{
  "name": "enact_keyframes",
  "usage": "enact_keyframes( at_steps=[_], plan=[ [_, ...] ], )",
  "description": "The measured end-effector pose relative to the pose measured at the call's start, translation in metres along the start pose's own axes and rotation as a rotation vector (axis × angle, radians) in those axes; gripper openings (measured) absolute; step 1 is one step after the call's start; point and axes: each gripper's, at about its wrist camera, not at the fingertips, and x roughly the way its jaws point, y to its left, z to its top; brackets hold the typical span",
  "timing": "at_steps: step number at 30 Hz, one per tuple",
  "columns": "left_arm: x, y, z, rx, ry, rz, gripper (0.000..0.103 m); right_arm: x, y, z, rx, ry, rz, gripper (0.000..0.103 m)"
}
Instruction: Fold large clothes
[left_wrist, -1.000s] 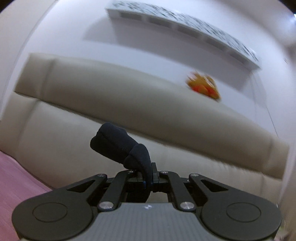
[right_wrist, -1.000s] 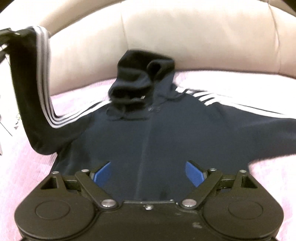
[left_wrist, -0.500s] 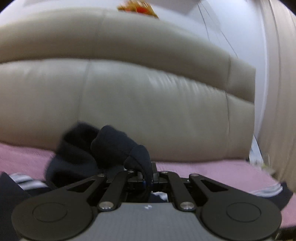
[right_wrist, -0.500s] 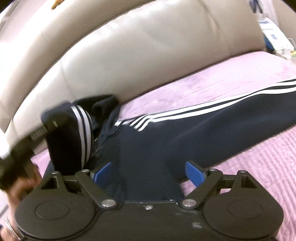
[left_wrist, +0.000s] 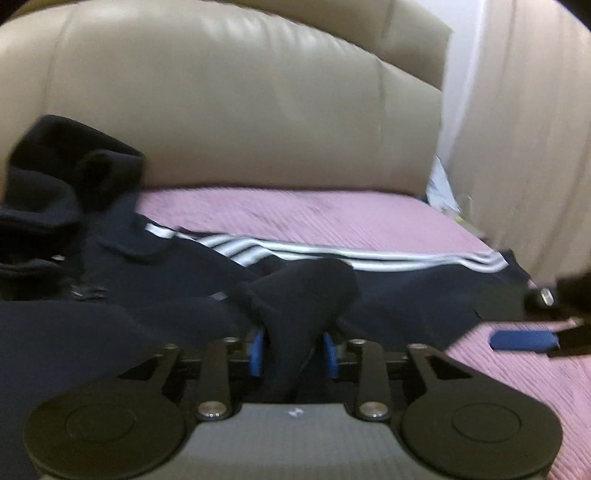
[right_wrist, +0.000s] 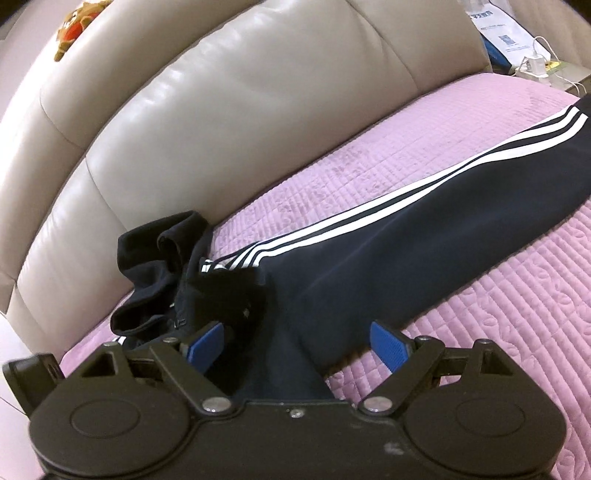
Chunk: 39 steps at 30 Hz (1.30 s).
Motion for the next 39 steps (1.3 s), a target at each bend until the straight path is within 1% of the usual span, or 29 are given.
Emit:
enact_keyframes(
  at_steps=[2, 5, 7, 9, 10, 11, 13, 14, 16, 19, 20, 21, 22, 23, 25, 27, 30, 33, 34, 35, 36, 38, 39],
  plan=[
    [0.005, -0.007, -0.007, -0.01, 0.025, -0.033, 0.054, 0.0, -0.004, 0.001, 0.018, -0.002, 0.0, 0.102],
    [0.007, -0.01, -0.012, -0.049, 0.075, -0.074, 0.057, 0.002, -0.014, 0.003, 0.059, 0.005, 0.002, 0.102],
    [0.003, -0.014, -0.014, -0.056, 0.088, -0.052, 0.057, 0.005, -0.02, 0.004, 0.085, 0.019, 0.012, 0.102],
    [-0.01, -0.019, -0.013, -0.047, 0.059, -0.049, 0.058, 0.008, -0.026, 0.004, 0.12, 0.033, 0.029, 0.102],
    [-0.015, -0.02, -0.012, -0.05, 0.044, -0.055, 0.061, 0.008, -0.027, 0.004, 0.129, 0.035, 0.035, 0.102],
    [-0.02, -0.02, -0.006, -0.057, 0.035, -0.055, 0.066, 0.008, -0.028, 0.004, 0.135, 0.035, 0.038, 0.102],
    [-0.02, -0.017, 0.003, -0.088, 0.042, 0.012, 0.073, 0.005, -0.029, 0.005, 0.141, 0.024, 0.037, 0.102],
    [-0.015, -0.014, 0.007, -0.103, 0.054, 0.044, 0.072, 0.004, -0.029, 0.006, 0.143, 0.018, 0.038, 0.102],
    [0.004, -0.006, 0.014, -0.117, 0.09, 0.079, 0.07, -0.001, -0.03, 0.008, 0.153, 0.001, 0.041, 0.102],
    [0.042, 0.0, 0.021, -0.118, 0.154, 0.088, 0.07, -0.006, -0.034, 0.011, 0.173, -0.013, 0.047, 0.102],
    [0.05, -0.001, 0.022, -0.115, 0.154, 0.093, 0.07, -0.007, -0.037, 0.012, 0.18, -0.016, 0.048, 0.102],
    [0.059, -0.004, 0.022, -0.104, 0.138, 0.099, 0.071, -0.007, -0.041, 0.014, 0.192, -0.016, 0.052, 0.102],
    [0.066, -0.008, 0.022, -0.085, 0.117, 0.11, 0.075, -0.008, -0.043, 0.015, 0.202, -0.015, 0.054, 0.102],
    [0.073, -0.012, 0.021, -0.067, 0.112, 0.122, 0.079, -0.008, -0.047, 0.016, 0.216, -0.013, 0.057, 0.102],
    [0.083, -0.021, 0.019, -0.023, 0.096, 0.151, 0.082, -0.008, -0.055, 0.017, 0.248, -0.012, 0.063, 0.102],
    [0.091, -0.025, 0.02, -0.002, 0.091, 0.178, 0.083, -0.007, -0.062, 0.017, 0.274, -0.003, 0.072, 0.102],
    [0.093, -0.031, 0.021, 0.013, 0.089, 0.21, 0.083, -0.001, -0.065, 0.016, 0.296, 0.019, 0.082, 0.102],
    [0.091, -0.044, 0.021, 0.094, 0.081, 0.254, 0.082, -0.001, -0.063, 0.017, 0.288, 0.029, 0.09, 0.102],
    [0.088, -0.047, 0.021, 0.121, 0.081, 0.269, 0.08, -0.003, -0.061, 0.017, 0.276, 0.019, 0.086, 0.102],
    [0.082, -0.051, 0.02, 0.141, 0.085, 0.288, 0.074, -0.006, -0.059, 0.018, 0.251, 0.002, 0.074, 0.102],
    [0.075, -0.052, 0.019, 0.153, 0.082, 0.295, 0.072, -0.008, -0.056, 0.018, 0.233, -0.007, 0.059, 0.102],
    [0.05, -0.052, 0.015, 0.179, 0.059, 0.28, 0.072, -0.01, -0.053, 0.018, 0.21, -0.016, 0.043, 0.102],
    [0.034, -0.049, 0.013, 0.178, 0.049, 0.288, 0.073, -0.01, -0.052, 0.018, 0.209, -0.016, 0.046, 0.102]
  ],
)
